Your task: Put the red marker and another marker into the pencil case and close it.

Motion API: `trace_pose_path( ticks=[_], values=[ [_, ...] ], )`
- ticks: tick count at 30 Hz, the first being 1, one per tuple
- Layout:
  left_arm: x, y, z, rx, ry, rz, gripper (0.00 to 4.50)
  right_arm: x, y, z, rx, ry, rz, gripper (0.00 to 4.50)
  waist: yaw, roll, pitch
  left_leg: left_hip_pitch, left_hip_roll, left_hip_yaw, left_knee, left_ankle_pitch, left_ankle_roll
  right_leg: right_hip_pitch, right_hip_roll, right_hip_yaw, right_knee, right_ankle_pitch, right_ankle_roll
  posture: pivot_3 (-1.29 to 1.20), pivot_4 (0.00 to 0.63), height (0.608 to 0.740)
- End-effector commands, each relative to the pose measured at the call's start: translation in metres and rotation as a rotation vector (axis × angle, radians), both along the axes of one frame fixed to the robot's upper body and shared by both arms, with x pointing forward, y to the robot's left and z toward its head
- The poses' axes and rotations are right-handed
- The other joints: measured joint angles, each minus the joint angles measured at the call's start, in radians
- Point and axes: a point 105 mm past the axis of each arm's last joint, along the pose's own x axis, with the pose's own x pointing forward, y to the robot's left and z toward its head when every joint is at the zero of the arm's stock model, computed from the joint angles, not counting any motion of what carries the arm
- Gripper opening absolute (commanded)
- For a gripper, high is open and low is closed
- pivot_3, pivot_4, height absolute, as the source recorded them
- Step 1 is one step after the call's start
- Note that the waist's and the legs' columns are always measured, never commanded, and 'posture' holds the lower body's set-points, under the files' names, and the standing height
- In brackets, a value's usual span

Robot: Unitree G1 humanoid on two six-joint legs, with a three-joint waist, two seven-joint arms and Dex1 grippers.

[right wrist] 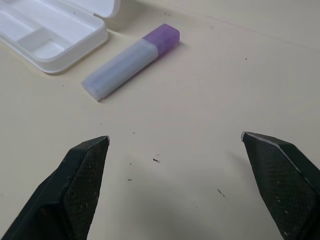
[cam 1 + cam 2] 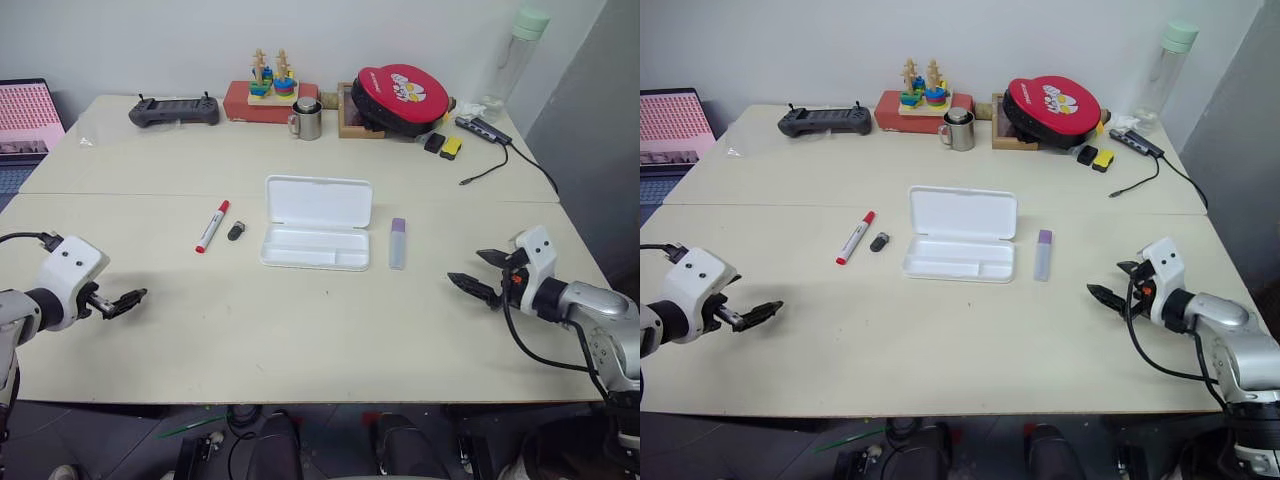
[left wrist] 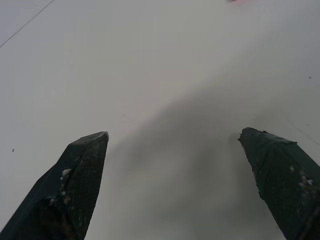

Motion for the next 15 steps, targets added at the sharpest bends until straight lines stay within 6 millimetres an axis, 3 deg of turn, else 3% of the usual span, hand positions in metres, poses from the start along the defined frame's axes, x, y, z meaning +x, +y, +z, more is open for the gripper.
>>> trace_pose_path(
  ticks=[1,9,15],
  values=[
    [0.001,-0.002,0.015,0.007,-0.033,-0.024,4.50,0.000,-0.007,0.016,-0.004,-0.046,-0.018,4.45,0.000,0.000,0.000,0.000,0.000,0.000,0.000,0.000,0.000,0.000,0.000,0.000,0.000,0.000,0.000,0.00,0.150,0.740],
    [0.002,-0.004,0.002,-0.003,-0.007,-0.020,4.50,0.001,-0.009,0.022,0.010,-0.067,-0.029,4.45,0.000,0.000,0.000,0.000,0.000,0.000,0.000,0.000,0.000,0.000,0.000,0.000,0.000,0.000,0.000,0.00,0.150,0.740],
    [-0.001,-0.008,0.002,-0.051,-0.019,-0.024,4.50,0.002,-0.006,0.016,-0.001,-0.049,-0.018,4.45,-0.001,0.000,0.000,0.000,0.000,0.000,0.000,0.000,0.000,0.000,0.000,0.000,0.000,0.000,0.001,0.00,0.150,0.740]
  ],
)
